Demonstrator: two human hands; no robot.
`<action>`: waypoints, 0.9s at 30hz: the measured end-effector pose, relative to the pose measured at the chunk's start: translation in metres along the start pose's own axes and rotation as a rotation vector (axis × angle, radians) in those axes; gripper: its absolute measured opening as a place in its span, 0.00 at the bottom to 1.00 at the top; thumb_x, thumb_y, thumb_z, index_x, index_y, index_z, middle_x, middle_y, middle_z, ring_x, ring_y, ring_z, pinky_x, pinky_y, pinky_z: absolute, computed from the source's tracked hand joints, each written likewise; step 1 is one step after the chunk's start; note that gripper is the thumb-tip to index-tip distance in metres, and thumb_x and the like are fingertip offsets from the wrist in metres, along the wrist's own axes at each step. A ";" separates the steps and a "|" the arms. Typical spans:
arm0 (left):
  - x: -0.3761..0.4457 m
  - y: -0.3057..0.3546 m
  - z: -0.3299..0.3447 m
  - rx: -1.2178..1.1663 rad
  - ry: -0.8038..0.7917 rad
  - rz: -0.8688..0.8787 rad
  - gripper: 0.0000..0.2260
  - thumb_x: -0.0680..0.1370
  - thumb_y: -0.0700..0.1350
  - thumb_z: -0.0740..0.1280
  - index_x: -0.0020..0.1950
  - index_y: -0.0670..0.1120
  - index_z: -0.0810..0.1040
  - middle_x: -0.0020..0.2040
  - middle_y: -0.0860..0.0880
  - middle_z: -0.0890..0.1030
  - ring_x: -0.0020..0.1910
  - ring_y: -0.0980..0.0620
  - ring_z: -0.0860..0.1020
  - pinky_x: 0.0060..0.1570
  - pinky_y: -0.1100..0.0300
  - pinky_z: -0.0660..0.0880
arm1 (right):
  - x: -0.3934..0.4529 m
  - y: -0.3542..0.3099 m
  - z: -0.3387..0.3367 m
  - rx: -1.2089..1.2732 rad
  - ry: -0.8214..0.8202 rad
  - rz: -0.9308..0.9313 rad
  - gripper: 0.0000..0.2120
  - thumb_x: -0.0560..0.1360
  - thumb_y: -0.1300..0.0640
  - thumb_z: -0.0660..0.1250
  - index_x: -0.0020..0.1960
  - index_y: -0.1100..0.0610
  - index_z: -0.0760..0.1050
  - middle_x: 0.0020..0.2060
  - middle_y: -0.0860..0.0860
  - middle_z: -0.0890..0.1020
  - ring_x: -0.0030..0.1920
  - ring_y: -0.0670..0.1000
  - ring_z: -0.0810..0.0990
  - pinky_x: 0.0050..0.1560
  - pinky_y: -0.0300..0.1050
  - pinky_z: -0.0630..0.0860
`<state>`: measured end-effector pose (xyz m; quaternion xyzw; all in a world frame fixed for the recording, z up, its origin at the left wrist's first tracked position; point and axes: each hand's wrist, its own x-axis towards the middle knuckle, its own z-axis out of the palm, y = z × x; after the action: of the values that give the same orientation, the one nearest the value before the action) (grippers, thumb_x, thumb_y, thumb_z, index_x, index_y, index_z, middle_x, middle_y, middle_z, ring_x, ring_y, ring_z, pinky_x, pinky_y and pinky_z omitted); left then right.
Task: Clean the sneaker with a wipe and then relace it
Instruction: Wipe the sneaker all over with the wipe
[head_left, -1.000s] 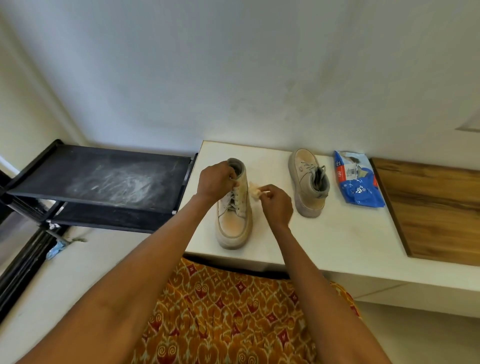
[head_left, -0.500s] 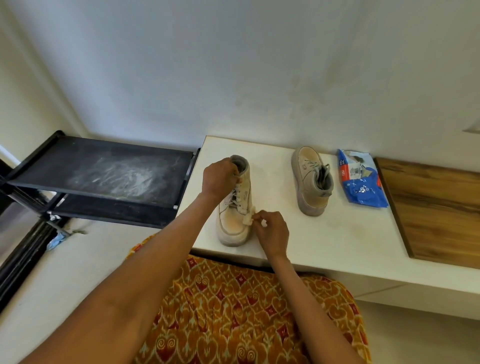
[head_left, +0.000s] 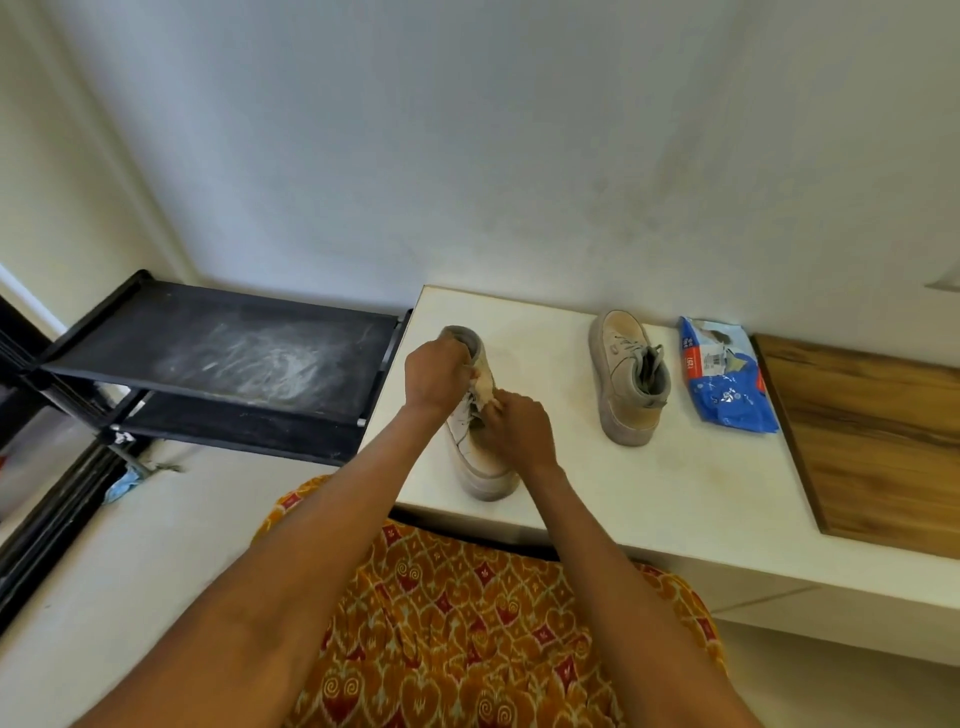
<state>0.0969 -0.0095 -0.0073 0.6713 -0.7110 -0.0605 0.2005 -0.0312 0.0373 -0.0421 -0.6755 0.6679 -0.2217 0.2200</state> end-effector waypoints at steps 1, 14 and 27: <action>0.000 0.000 0.001 -0.003 0.002 0.001 0.09 0.75 0.50 0.69 0.42 0.44 0.82 0.39 0.49 0.82 0.36 0.49 0.79 0.31 0.62 0.67 | -0.007 0.004 0.003 -0.049 0.031 -0.013 0.13 0.77 0.53 0.61 0.45 0.61 0.78 0.38 0.56 0.82 0.37 0.54 0.76 0.34 0.42 0.65; 0.000 0.001 0.002 -0.007 -0.011 0.022 0.08 0.75 0.48 0.68 0.42 0.44 0.82 0.38 0.48 0.82 0.36 0.47 0.79 0.32 0.60 0.73 | -0.021 0.027 -0.045 -0.137 -0.047 -0.195 0.09 0.74 0.61 0.66 0.52 0.57 0.81 0.43 0.56 0.81 0.44 0.56 0.79 0.42 0.44 0.71; -0.001 -0.002 0.011 -0.022 0.020 0.060 0.09 0.76 0.48 0.67 0.47 0.44 0.82 0.48 0.48 0.81 0.40 0.46 0.80 0.37 0.56 0.75 | -0.016 0.012 -0.050 -0.487 -0.212 -0.403 0.08 0.71 0.55 0.71 0.50 0.50 0.83 0.43 0.53 0.79 0.43 0.54 0.77 0.36 0.41 0.66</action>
<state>0.0952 -0.0104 -0.0185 0.6481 -0.7280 -0.0555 0.2165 -0.0704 0.0527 -0.0088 -0.8460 0.5278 -0.0229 0.0719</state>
